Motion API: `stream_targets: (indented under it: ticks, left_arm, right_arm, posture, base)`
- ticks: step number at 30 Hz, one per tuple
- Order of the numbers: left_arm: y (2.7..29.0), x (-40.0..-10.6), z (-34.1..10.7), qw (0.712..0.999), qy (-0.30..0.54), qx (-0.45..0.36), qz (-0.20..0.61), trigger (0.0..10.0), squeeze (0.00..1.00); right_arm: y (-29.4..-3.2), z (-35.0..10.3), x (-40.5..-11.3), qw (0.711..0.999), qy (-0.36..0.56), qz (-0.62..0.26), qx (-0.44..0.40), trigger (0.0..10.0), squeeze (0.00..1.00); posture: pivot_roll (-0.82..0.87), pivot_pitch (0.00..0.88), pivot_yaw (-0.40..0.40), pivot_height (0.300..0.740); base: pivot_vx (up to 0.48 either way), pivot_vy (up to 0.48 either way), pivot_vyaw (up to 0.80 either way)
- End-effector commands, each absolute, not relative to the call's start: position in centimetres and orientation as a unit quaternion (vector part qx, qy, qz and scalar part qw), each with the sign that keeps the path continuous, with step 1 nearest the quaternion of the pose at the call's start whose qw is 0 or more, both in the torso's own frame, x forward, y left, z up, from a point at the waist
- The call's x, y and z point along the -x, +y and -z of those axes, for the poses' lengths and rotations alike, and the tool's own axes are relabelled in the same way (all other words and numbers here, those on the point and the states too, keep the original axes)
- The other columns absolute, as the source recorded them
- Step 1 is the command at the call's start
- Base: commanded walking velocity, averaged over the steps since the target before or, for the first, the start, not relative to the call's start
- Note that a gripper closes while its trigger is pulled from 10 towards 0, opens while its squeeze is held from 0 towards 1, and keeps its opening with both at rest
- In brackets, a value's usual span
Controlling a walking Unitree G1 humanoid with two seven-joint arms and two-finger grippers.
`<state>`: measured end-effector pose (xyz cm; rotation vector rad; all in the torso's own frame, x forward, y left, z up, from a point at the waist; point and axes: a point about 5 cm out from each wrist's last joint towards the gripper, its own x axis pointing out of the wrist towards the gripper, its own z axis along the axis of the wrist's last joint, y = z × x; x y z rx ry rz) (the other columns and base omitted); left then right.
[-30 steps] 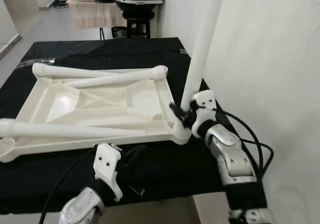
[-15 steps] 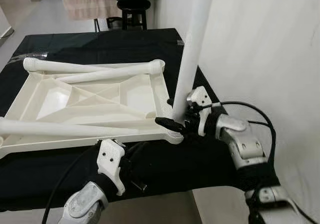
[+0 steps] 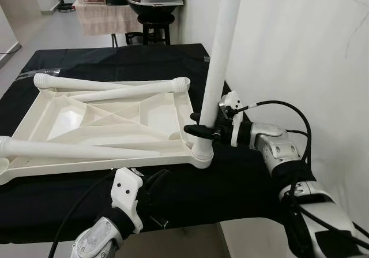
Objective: Building children table
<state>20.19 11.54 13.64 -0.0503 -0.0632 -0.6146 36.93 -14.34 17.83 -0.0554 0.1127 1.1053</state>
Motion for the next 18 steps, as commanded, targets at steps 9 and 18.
stream_targets:
  ticks: [9, 18]
  left_arm:
    - [11.7, -20.1, -13.2, 0.953, -0.025, 0.026, 0.299, 10.0, 0.00]
    - [11.8, -20.4, -13.5, 0.951, -0.027, 0.029, 0.307, 10.0, 0.00]
  right_arm:
    - [-14.2, -15.6, -36.6, 0.917, 0.060, -0.392, 0.048, 0.0, 0.00]
    - [-10.7, -13.7, -33.9, 0.962, 0.071, -0.262, 0.011, 0.0, 0.00]
  posture:
    - [0.02, 0.050, -0.068, 0.740]
    - [0.00, 0.050, -0.052, 0.740]
  base:
    - [0.000, 0.000, 0.00]
    - [0.000, 0.000, 0.00]
